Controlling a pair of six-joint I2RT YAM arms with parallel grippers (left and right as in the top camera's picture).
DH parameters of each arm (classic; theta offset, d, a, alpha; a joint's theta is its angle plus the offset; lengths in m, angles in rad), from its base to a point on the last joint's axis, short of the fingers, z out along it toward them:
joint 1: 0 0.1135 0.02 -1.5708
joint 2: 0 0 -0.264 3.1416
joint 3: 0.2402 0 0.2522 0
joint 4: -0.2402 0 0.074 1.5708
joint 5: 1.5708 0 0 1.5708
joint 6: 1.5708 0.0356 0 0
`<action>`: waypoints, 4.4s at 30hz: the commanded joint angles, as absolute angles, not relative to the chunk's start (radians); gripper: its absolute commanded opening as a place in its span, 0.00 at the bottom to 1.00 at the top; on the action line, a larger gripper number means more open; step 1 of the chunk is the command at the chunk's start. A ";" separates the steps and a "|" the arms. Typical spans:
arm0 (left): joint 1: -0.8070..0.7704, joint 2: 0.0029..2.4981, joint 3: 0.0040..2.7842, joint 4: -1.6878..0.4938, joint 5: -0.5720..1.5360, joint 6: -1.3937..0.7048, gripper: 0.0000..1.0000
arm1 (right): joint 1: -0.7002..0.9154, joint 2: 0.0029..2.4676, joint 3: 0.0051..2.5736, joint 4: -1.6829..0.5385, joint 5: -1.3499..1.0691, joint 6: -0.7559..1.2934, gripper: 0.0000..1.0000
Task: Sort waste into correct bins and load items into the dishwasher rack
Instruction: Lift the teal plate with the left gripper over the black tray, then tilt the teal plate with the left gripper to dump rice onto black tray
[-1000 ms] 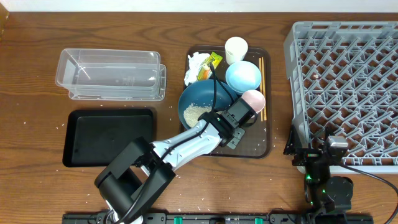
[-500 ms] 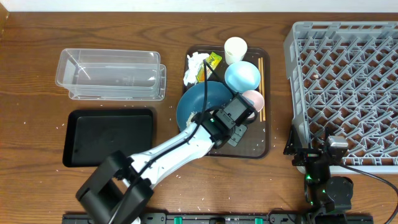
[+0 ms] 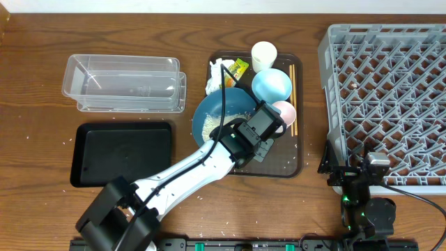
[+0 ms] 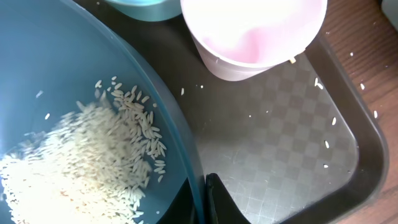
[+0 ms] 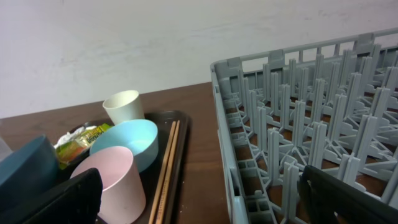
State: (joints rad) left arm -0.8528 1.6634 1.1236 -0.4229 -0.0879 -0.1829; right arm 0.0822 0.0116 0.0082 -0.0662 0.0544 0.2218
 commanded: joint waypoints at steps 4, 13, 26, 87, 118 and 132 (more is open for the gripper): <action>-0.842 1.559 1.119 -0.424 -0.129 -0.178 0.06 | 0.075 0.006 0.006 -0.068 0.063 0.208 0.99; -0.667 1.398 1.119 -0.440 -0.132 -0.326 0.06 | 0.075 0.006 0.006 -0.068 0.063 0.208 0.99; -0.310 1.306 1.118 -0.550 0.083 -0.480 0.06 | 0.075 0.006 0.006 -0.068 0.063 0.208 0.99; 0.665 1.309 1.116 -0.821 1.258 -0.463 0.06 | 0.075 0.006 0.006 -0.068 0.063 0.208 0.99; 0.811 1.356 1.116 -0.887 1.444 -0.331 0.06 | 0.075 0.006 0.006 -0.068 0.063 0.208 0.99; 0.741 1.310 1.118 -0.904 1.570 -0.245 0.06 | 0.075 0.006 0.006 -0.068 0.063 0.208 0.99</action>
State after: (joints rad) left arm 0.7837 1.3560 1.1187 -0.9092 1.4673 -0.3061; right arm 0.0822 0.0120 0.0082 -0.0662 0.0544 0.2218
